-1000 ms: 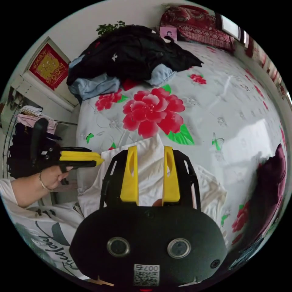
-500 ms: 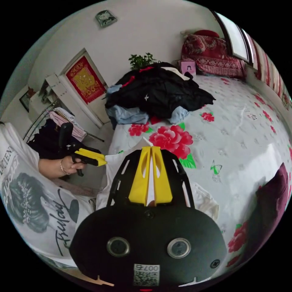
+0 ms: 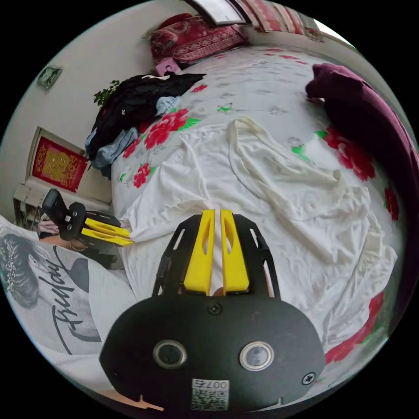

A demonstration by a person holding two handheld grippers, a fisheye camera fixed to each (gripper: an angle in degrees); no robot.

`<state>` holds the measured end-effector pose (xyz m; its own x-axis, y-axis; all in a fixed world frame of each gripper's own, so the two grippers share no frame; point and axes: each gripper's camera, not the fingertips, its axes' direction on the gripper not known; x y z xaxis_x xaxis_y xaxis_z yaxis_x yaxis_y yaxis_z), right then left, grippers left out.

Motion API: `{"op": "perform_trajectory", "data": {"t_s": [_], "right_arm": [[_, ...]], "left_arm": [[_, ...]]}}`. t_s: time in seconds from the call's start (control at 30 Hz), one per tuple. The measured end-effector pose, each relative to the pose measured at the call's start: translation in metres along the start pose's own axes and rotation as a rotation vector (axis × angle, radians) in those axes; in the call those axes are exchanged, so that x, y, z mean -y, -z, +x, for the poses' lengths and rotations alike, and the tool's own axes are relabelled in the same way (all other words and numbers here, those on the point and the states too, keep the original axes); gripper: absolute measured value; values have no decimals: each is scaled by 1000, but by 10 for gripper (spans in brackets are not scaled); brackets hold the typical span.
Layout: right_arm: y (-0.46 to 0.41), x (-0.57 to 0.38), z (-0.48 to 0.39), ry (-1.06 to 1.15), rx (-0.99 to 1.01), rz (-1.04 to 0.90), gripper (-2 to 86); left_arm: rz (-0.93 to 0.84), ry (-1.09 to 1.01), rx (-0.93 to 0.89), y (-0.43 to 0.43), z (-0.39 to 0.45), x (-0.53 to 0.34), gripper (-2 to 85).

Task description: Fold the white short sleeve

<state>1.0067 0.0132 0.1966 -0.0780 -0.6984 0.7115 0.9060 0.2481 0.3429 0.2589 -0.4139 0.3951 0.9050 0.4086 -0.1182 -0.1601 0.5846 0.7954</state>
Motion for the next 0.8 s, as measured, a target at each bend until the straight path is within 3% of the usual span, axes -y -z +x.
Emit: {"op": "perform_trajectory", "data": {"t_s": [0.27,0.4,0.53,0.8], "right_arm": [[42,-3,16,-55,67,166,56],[18,22,6,10,70,85,66],[5,9,19,39,-52,-34,66],[141,-95,128,-319,-104,235,73]], "left_arm": [[-34,-76,0,-30,17,22,22],[-94,-114,16,-55,19,42,26],[-112,-110,-3,-69,15,55,19],[-5,25,24,-63,-51,117,30]]}}
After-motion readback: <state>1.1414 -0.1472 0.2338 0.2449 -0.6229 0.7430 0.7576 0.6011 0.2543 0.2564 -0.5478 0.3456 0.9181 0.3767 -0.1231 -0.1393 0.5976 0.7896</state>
